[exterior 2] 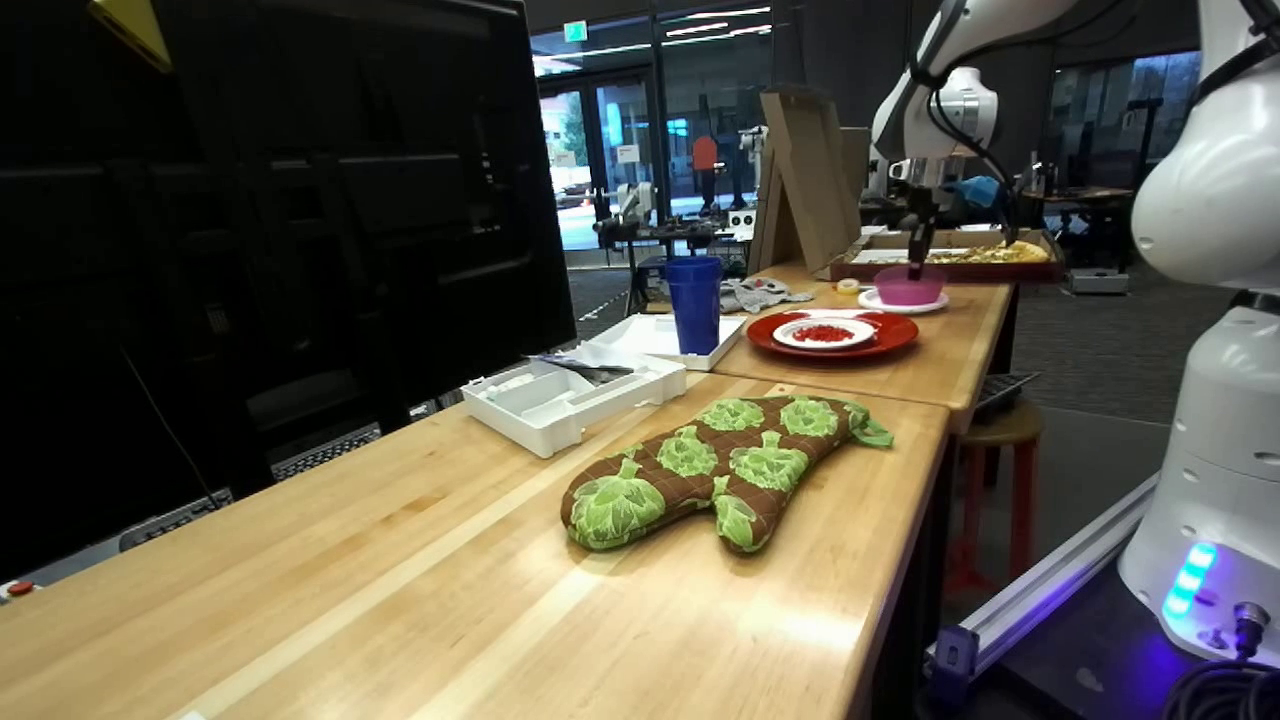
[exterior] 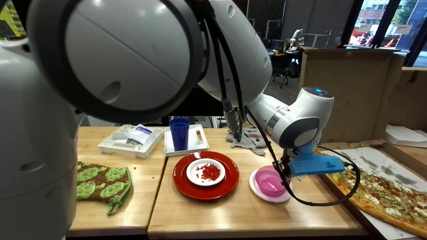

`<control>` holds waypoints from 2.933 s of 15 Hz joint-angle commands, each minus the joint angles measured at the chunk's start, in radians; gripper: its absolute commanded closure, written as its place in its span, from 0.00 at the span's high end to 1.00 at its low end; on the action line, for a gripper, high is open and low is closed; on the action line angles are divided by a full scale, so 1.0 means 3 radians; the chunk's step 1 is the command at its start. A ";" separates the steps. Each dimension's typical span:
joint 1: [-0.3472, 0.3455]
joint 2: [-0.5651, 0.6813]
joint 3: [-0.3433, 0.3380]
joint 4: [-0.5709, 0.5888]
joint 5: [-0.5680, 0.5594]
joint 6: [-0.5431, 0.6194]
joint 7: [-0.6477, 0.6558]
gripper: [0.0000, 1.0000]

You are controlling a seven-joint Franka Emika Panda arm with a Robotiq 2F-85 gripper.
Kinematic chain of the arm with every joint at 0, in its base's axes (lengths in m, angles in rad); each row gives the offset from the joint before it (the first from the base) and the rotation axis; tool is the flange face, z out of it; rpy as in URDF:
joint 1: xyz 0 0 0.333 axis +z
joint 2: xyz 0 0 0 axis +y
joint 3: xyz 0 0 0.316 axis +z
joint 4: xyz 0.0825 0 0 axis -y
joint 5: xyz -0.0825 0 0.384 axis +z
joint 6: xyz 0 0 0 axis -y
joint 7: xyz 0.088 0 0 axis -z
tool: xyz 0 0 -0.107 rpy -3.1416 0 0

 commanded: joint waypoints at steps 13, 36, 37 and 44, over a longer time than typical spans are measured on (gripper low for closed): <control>0.0041 -0.0366 0.0027 0.0120 -0.0247 -0.0554 -0.0118 0.01; 0.0021 0.0270 0.0296 0.0941 0.1089 -0.0746 0.0622 0.01; 0.0024 0.0302 0.0301 0.0970 0.1071 -0.0730 0.0687 0.01; 0.0051 0.0525 0.0372 0.1149 0.0919 -0.0705 0.1091 0.01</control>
